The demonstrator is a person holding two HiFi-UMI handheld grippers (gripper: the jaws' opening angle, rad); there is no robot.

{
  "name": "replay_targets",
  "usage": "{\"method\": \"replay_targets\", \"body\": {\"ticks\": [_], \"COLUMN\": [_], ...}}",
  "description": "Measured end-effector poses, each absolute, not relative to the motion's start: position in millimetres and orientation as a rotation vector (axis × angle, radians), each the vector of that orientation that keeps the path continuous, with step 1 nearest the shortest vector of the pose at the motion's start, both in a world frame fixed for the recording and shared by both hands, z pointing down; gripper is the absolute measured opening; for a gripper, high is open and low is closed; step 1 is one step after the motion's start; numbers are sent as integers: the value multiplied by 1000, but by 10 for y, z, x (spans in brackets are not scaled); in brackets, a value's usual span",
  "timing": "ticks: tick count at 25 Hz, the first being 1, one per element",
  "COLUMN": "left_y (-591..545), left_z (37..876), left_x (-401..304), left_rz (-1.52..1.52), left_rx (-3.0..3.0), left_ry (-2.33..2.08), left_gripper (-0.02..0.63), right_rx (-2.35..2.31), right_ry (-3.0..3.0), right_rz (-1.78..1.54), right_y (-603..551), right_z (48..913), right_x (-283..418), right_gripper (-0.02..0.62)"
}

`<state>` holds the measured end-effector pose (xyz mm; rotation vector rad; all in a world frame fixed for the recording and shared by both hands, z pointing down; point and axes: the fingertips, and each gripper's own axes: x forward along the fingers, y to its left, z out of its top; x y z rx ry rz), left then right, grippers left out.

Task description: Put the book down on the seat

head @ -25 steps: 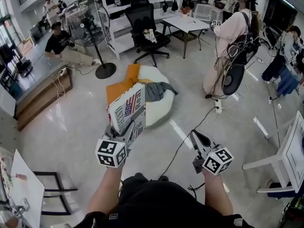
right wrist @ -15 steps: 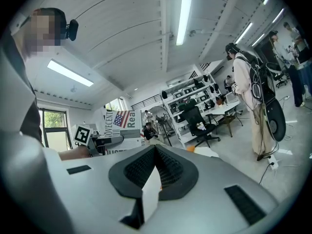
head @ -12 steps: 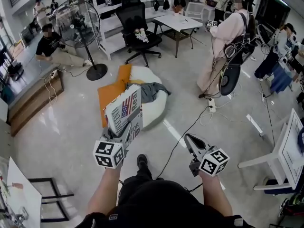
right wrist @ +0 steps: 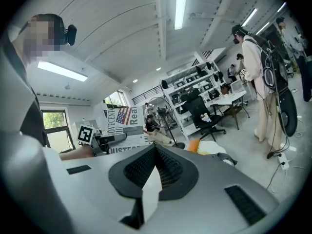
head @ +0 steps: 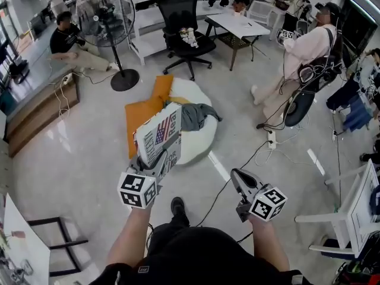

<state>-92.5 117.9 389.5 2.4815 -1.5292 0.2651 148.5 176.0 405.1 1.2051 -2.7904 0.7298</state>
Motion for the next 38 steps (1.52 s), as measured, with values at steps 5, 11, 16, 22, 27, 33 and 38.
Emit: {"method": "replay_targets", "body": {"ticks": [5, 11, 16, 22, 27, 33, 38], "left_y": [626, 268, 194, 122, 32, -281, -658], "left_z": [3879, 3890, 4039, 4254, 4275, 4190, 4168], "left_x": [-1311, -1695, -1926, -2064, -2104, -1924, -1598], "left_rz": [243, 214, 221, 206, 207, 242, 275], "left_rx": [2464, 2443, 2433, 2365, 2352, 2378, 2365], "left_ry": [-1556, -1566, -1513, -1501, -1513, -1534, -1567], "left_gripper": [155, 155, 155, 155, 155, 155, 155], "right_rx": [1092, 1083, 1099, 1063, 1038, 1022, 1010], "right_ry": [-2820, -2805, -2787, -2756, -2778, -2802, -2819], "right_rz": [693, 716, 769, 851, 838, 872, 941], "right_y": [1190, 801, 675, 504, 335, 76, -315], "right_z": [3957, 3936, 3956, 4072, 4015, 4088, 4202], "right_x": [968, 655, 480, 365, 290, 465, 871], "right_gripper": [15, 15, 15, 15, 15, 15, 15]}}
